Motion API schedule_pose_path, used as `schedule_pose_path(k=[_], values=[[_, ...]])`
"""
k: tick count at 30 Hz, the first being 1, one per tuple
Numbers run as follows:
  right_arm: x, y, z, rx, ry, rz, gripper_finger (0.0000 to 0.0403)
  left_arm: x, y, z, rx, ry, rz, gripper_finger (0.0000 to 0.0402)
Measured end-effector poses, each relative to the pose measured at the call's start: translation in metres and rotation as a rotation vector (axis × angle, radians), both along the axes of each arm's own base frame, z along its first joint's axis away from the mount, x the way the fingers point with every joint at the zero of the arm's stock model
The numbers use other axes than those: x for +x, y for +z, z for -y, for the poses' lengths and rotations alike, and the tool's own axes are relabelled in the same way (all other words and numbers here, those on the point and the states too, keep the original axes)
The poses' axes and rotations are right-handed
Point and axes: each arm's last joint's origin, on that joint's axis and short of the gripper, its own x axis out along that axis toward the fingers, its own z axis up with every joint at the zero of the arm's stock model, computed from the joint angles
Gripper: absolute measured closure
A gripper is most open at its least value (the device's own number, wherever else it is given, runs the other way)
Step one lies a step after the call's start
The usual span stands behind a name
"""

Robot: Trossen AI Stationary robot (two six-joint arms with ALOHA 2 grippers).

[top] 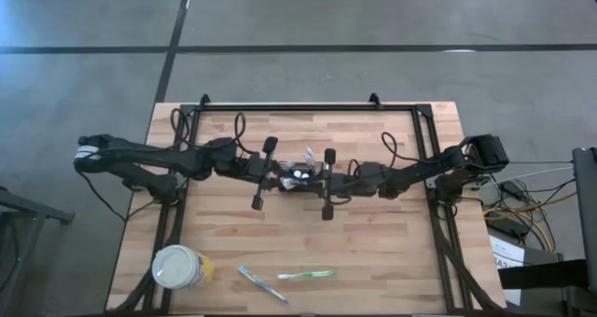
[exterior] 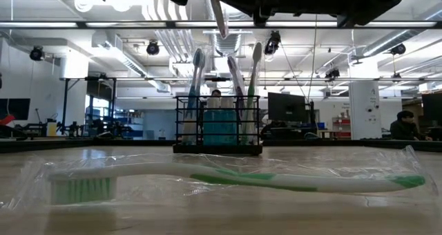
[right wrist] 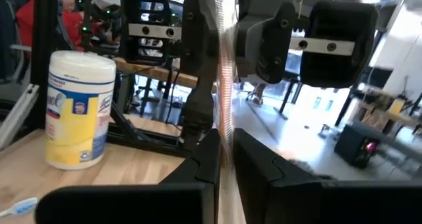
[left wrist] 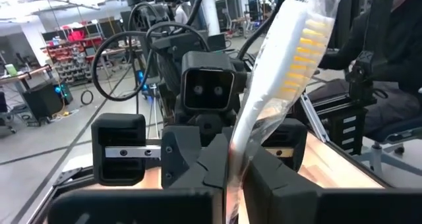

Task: Pick & Place toothbrushing station
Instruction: Put the orange toothbrush into the black wire organizer

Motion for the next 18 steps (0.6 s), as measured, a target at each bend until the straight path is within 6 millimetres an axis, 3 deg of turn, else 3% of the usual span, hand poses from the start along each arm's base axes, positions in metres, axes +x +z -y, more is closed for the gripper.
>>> schedule_pose_path(k=[4,12,18], values=[[-0.001,0.0,0.0,0.048,0.007,-0.015,0.0354,-0.009,0.003,0.0,0.0,0.002,-0.04,0.0379],[-0.009,0.003,0.0,0.041,0.009,-0.019,0.0293,-0.06,0.018,-0.001,-0.029,0.019,-0.086,0.0379],[-0.037,0.017,0.005,0.072,-0.057,-0.093,0.0306,-0.104,0.003,-0.004,-0.078,0.089,-0.138,0.0379]])
